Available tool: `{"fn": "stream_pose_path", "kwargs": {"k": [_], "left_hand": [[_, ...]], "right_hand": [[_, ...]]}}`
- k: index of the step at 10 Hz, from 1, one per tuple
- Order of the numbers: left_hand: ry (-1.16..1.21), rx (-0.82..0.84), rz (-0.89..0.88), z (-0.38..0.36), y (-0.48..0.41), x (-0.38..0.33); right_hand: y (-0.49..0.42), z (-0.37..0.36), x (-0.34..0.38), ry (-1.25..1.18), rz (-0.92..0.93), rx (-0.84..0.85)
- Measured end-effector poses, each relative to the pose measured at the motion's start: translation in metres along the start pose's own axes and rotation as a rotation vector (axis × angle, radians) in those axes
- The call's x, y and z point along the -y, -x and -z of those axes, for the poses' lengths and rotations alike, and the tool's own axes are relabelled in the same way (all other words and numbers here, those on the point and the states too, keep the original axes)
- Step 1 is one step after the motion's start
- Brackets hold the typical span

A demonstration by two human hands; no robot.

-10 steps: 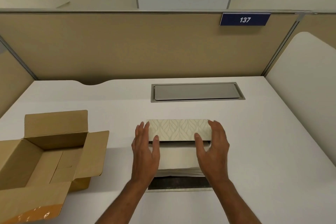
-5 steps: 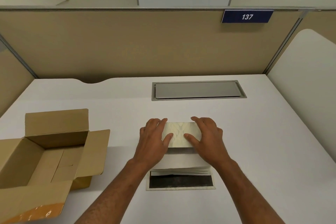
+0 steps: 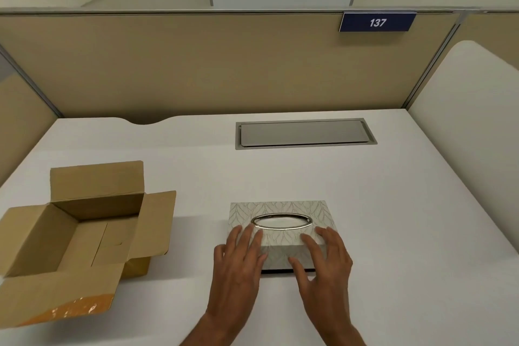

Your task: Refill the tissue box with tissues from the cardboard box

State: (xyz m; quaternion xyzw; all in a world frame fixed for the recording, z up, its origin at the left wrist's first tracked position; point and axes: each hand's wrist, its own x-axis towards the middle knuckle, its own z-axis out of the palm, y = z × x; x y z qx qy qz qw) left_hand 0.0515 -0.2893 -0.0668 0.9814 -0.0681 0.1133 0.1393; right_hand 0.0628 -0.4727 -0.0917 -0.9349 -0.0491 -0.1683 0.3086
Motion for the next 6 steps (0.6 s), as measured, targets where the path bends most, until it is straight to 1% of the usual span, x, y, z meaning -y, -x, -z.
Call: {"fn": "stream_pose_path", "kwargs": {"k": [3,4,5,6], "left_hand": [[-0.021,0.035,0.011,-0.023,0.032,0.003],[-0.051,0.015,-0.001,-0.019,0.034,-0.001],[-0.036,-0.004,0.033,-0.003,0.034,-0.004],[-0.005,-0.075,0.061,0.018,0.034,-0.011]], "right_hand": [[0.034,-0.015,-0.012,0.006,-0.03,-0.008],[0.035,-0.012,-0.007,0.064,-0.005,-0.001],[0.032,0.001,0.005,0.089,0.006,-0.026],[0.029,0.018,0.025,0.03,0.031,-0.071]]}}
